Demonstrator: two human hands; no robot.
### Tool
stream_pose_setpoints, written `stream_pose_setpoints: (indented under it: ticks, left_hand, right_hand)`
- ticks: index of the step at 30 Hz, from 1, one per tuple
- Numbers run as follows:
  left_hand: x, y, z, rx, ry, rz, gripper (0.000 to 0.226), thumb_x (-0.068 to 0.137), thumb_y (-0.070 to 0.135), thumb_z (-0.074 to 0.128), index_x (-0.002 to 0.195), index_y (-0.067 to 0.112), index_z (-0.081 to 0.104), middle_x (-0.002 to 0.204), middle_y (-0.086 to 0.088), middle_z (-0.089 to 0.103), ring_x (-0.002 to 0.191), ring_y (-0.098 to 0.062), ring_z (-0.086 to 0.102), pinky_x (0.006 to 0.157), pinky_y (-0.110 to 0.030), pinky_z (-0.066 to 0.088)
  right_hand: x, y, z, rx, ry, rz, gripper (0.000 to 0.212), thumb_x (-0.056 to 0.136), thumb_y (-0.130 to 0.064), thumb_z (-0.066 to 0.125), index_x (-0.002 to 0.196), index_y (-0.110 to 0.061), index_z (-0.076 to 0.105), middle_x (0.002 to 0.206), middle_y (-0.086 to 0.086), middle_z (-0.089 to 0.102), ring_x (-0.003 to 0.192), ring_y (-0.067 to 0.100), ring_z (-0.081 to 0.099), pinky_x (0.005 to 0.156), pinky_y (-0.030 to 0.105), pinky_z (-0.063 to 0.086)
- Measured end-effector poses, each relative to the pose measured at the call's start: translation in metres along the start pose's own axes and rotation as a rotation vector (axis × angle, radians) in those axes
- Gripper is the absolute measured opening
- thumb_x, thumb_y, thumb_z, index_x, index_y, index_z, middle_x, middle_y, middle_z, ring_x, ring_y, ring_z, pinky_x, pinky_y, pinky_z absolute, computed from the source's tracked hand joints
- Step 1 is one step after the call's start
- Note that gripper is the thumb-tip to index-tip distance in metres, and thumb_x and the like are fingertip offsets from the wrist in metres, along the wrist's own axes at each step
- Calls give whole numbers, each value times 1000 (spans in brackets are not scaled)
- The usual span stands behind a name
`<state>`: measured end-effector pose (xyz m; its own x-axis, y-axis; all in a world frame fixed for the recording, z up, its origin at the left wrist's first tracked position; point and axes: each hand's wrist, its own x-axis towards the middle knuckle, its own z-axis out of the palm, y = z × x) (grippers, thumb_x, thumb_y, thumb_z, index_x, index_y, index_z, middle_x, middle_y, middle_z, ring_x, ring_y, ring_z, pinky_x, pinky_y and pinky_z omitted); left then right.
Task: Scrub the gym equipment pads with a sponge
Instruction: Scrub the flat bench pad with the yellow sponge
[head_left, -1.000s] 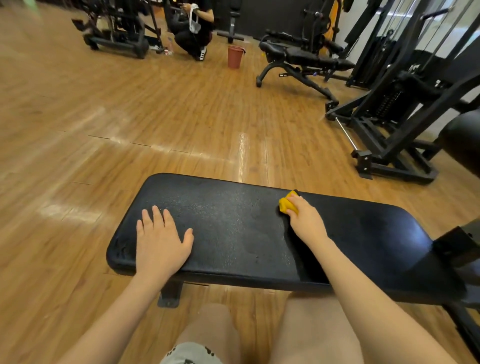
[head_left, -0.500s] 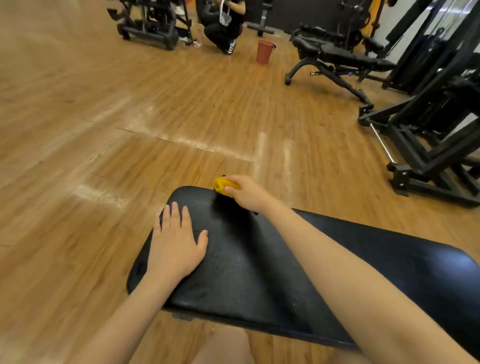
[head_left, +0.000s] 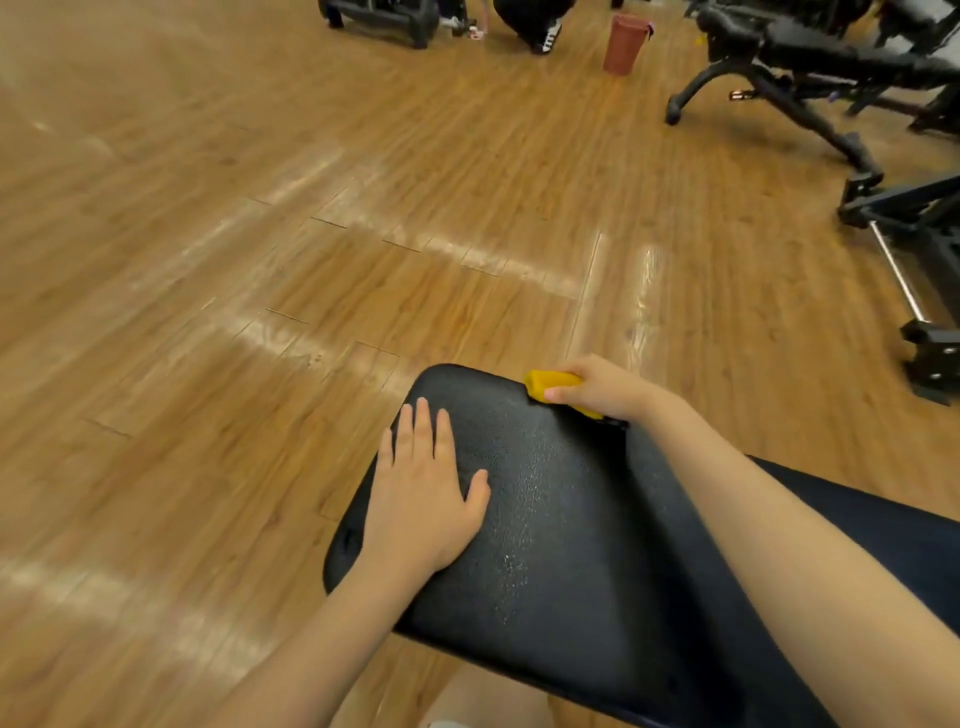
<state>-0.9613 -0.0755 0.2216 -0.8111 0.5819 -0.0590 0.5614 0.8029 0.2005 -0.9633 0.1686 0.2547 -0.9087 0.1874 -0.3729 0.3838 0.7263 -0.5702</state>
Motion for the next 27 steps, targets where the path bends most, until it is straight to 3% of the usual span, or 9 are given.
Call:
stream_pose_setpoints:
  ticks: [3,5,7,9,15,18,21,24,27]
  left_hand:
    - [1,0,5,-12,33,-5,93,77,58,-3,151,5,13,158,-19,5,147,-30,4,118,-43,5]
    - [2,0,7,-7,55,-4,89,81,57,6,149,3,24,156,-21,16,146,-32,14,117,-45,13]
    - [2,0,10,-2,77,0,86,82,56,10,147,2,29,154,-21,21,144,-33,19,116,-45,16]
    - [1,-1,8,-11,72,7,88,81,57,8,148,3,27,155,-20,18,145,-32,16,116,-44,13]
    - [0,-1,1,-9,-5,0,98,69,59,-12,152,8,1,159,-15,-7,147,-26,-8,117,-40,-3]
    - [0,0,2,0,-3,-7,98,69,58,-13,152,8,1,159,-14,-7,147,-26,-8,117,-39,-3]
    - [0,1,1,14,1,-7,98,69,58,-13,152,8,1,159,-15,-7,147,-26,-7,117,-39,-3]
    - [0,1,2,14,-1,-6,99,69,59,-12,152,8,3,159,-14,-4,147,-26,-6,118,-39,-1]
    - [1,-1,3,17,-4,-1,99,68,60,-11,152,9,5,160,-14,-3,147,-25,-5,118,-38,-1]
  right_hand:
    - [0,6,-7,-50,-18,10,21,89,-20,61,99,-2,60,81,6,53,75,17,47,62,26,37]
    - [12,-12,-3,-37,-16,-7,11,90,-19,60,88,-9,56,70,0,48,67,16,44,52,16,35]
    - [23,-30,7,-33,-16,-50,7,91,-20,58,93,-15,55,69,-3,46,65,13,43,45,10,31]
    - [26,-33,13,12,-5,-60,10,91,-23,59,98,-17,56,71,-4,47,62,10,43,44,8,31]
    - [-25,20,-14,44,-3,35,4,89,-19,60,87,-18,57,73,-5,48,65,7,43,51,9,33]
    - [-48,42,-26,47,2,94,20,89,-17,61,76,-29,51,69,-8,47,61,4,42,50,7,34]
    - [-39,38,-26,8,10,122,4,88,-19,61,87,-16,59,78,1,51,71,13,46,56,17,33]
    - [-21,22,-13,14,16,72,26,90,-24,60,104,-2,61,87,6,53,79,15,46,60,20,34]
    - [-24,23,-5,8,35,45,25,89,-23,60,106,-4,60,86,4,53,79,15,46,57,16,32]
